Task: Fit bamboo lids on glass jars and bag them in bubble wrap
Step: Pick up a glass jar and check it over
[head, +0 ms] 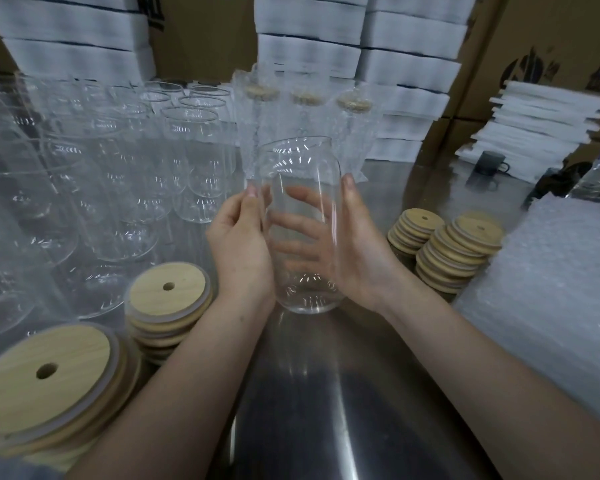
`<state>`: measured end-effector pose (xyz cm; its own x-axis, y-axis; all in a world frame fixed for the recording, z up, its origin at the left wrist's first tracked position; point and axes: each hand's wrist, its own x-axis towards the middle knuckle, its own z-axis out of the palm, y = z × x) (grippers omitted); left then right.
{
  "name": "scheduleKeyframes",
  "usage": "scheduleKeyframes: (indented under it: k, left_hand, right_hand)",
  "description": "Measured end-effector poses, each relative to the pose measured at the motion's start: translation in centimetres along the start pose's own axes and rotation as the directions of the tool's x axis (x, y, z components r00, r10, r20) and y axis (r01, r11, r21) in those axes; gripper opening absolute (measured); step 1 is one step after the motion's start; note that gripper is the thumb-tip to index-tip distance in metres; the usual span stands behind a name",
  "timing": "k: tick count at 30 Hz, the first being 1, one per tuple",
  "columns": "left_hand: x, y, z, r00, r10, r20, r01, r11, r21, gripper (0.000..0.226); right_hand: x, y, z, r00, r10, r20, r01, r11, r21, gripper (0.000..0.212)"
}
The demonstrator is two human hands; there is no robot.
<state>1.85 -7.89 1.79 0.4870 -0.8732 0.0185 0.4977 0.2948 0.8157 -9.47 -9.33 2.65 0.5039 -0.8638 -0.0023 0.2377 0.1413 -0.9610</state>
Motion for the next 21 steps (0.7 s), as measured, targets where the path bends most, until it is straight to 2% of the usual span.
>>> scheduleKeyframes:
  k: [2, 4, 6, 8, 11, 12, 15, 18, 21]
  left_hand:
    - [0.1, -0.2, -0.1, 1.0, 0.015, -0.02, -0.014, 1.0, 0.02, 0.025]
    - [-0.2, 0.0, 0.1, 1.0, 0.01, -0.011, -0.01, 1.0, -0.006, 0.029]
    - [-0.6, 0.2, 0.5, 1.0, 0.025, 0.016, -0.025, 1.0, 0.004, 0.032]
    - [-1.0, 0.2, 0.7, 0.994, 0.06, 0.089, -0.067, 0.995, 0.069, 0.031]
    - [-2.1, -0.3, 1.2, 0.967, 0.093, 0.237, -0.137, 0.975, 0.177, 0.026]
    - [-2.4, -0.6, 1.3, 0.957, 0.122, 0.263, -0.185, 0.955, 0.232, 0.034]
    - [-2.9, -0.6, 1.4, 0.94, 0.208, 0.271, -0.289, 0.906, 0.309, 0.082]
    - [-2.7, -0.3, 1.0, 0.956, 0.197, 0.217, -0.269, 0.885, 0.38, 0.087]
    - [-2.6, -0.2, 0.9, 0.954, 0.226, 0.197, -0.287, 0.877, 0.386, 0.084]
  right_hand:
    - [0.0, 0.1, 0.0, 0.999, 0.031, 0.009, -0.031, 0.999, 0.02, 0.08]
    - [0.1, 0.2, 0.3, 0.999, 0.048, 0.014, -0.049, 0.989, 0.141, 0.088]
    - [0.5, 0.4, 0.4, 0.998, 0.041, -0.04, -0.032, 0.981, 0.193, 0.091]
    - [0.8, 0.6, 0.2, 0.983, -0.015, -0.185, 0.034, 0.994, 0.1, 0.086]
    - [0.8, 0.9, 0.3, 0.919, -0.174, -0.354, 0.151, 0.984, -0.092, 0.064]
    - [0.6, 1.0, 0.5, 0.894, -0.233, -0.382, 0.183, 0.969, -0.164, 0.06]
    - [0.3, 1.4, 1.2, 0.846, -0.372, -0.382, 0.252, 0.911, -0.328, 0.066]
    - [0.1, 1.4, 1.8, 0.84, -0.408, -0.358, 0.275, 0.888, -0.368, 0.051]
    - [0.2, 1.1, 1.9, 0.848, -0.377, -0.372, 0.241, 0.9, -0.363, 0.056]
